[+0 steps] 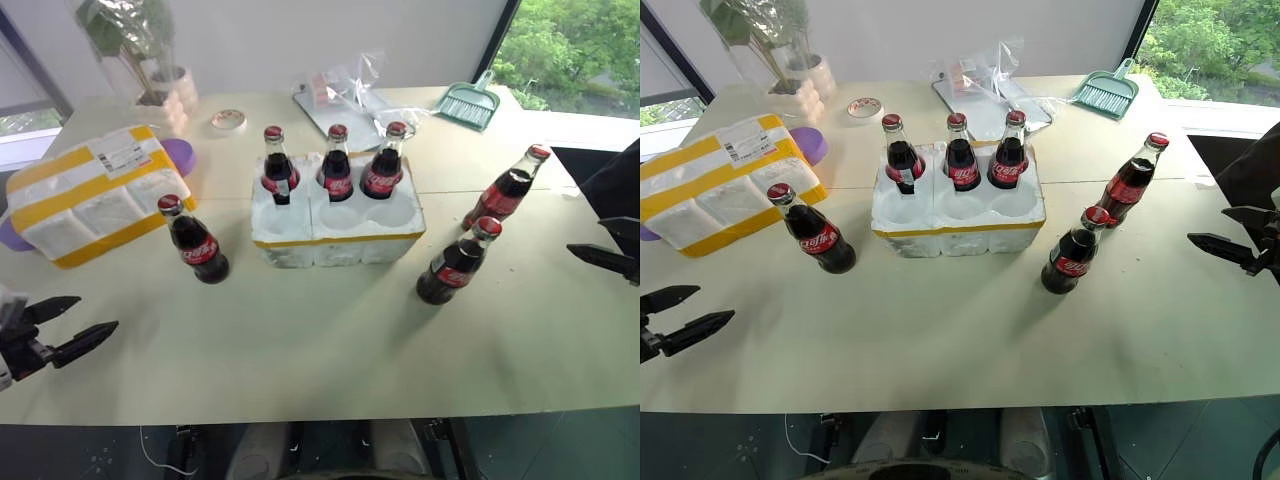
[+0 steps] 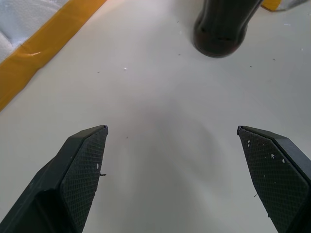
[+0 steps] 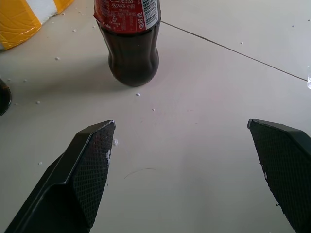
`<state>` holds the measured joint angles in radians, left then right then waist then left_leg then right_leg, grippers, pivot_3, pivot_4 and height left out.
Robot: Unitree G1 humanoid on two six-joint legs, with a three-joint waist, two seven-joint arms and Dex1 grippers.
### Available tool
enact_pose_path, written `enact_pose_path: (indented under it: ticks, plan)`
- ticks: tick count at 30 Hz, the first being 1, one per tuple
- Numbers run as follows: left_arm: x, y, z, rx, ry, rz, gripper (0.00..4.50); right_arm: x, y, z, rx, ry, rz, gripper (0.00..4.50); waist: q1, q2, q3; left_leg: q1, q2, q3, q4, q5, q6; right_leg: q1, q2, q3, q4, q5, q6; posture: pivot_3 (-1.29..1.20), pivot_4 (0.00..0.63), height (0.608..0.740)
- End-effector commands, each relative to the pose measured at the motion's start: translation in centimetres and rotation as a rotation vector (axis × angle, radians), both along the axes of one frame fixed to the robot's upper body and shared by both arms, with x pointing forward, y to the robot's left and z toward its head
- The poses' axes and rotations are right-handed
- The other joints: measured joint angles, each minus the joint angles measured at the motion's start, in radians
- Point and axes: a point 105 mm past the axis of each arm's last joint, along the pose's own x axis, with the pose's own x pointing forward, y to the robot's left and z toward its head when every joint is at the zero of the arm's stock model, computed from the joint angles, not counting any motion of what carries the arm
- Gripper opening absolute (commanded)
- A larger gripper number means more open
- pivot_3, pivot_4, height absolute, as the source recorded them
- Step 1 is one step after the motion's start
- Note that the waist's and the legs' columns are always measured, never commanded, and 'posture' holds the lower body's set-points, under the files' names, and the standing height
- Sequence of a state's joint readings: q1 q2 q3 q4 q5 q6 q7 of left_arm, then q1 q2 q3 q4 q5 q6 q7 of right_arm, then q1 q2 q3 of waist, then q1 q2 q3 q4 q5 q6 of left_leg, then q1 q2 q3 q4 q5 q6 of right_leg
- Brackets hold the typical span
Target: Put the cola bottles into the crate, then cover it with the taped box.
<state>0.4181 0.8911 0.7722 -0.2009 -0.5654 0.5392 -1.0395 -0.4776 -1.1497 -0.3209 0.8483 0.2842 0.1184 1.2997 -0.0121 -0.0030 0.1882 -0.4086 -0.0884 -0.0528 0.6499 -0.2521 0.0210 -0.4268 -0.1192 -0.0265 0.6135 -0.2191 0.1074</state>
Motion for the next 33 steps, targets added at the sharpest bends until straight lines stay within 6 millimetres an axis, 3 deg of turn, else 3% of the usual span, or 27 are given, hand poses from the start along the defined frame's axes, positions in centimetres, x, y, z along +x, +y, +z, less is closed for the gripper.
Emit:
enact_pose_path:
  ticks: [1, 9, 16, 23, 33]
  plan:
    - [0.2, 0.0, 1.1, 0.015, -0.059, 0.003, 4.47, 0.3, 0.2, 0.8, -0.018, -0.044, 0.011, 4.50, 0.000, 0.000, 0.000, 0.000, 0.000, 0.000, 0.000, 0.000, 0.000, 0.000, 0.000, 0.000, 0.000, 0.000, 0.000, 0.00, 0.150, 0.738]
    - [0.6, 0.7, 1.0, 0.004, -0.061, 0.041, 4.47, 0.3, 0.0, 0.9, -0.010, -0.042, -0.015, 4.50, 0.000, 0.001, 0.000, 0.000, 0.000, 0.000, 0.000, 0.000, 0.000, 0.000, 0.000, 0.000, 0.000, 0.000, 0.000, 0.00, 0.150, 0.738]
    - [1.8, -0.4, 2.0, -0.033, -0.106, -0.001, 4.47, 0.3, 0.5, 1.7, 0.008, -0.043, 0.008, 4.50, 0.002, 0.001, 0.000, 0.000, 0.000, 0.000, 0.000, 0.000, 0.000, 0.000, 0.000, 0.000, 0.000, 0.000, 0.000, 0.00, 0.150, 0.738]
    - [4.2, -4.0, 3.4, -0.121, -0.128, -0.164, 4.47, -1.4, 3.2, 6.3, 0.069, -0.007, 0.186, 4.50, 0.001, 0.005, 0.000, 0.000, 0.000, 0.000, 0.001, 0.001, 0.002, 0.000, 0.000, 0.000, 0.001, 0.001, 0.001, 0.00, 0.150, 0.738]
    - [7.5, -7.0, 4.0, -0.121, -0.125, -0.341, 4.47, -5.7, 11.3, 15.0, 0.133, -0.095, 0.534, 4.50, 0.000, 0.008, 0.000, 0.000, 0.000, 0.000, 0.000, 0.000, 0.000, -0.001, 0.000, 0.000, 0.001, 0.001, 0.002, 0.00, 0.150, 0.738]
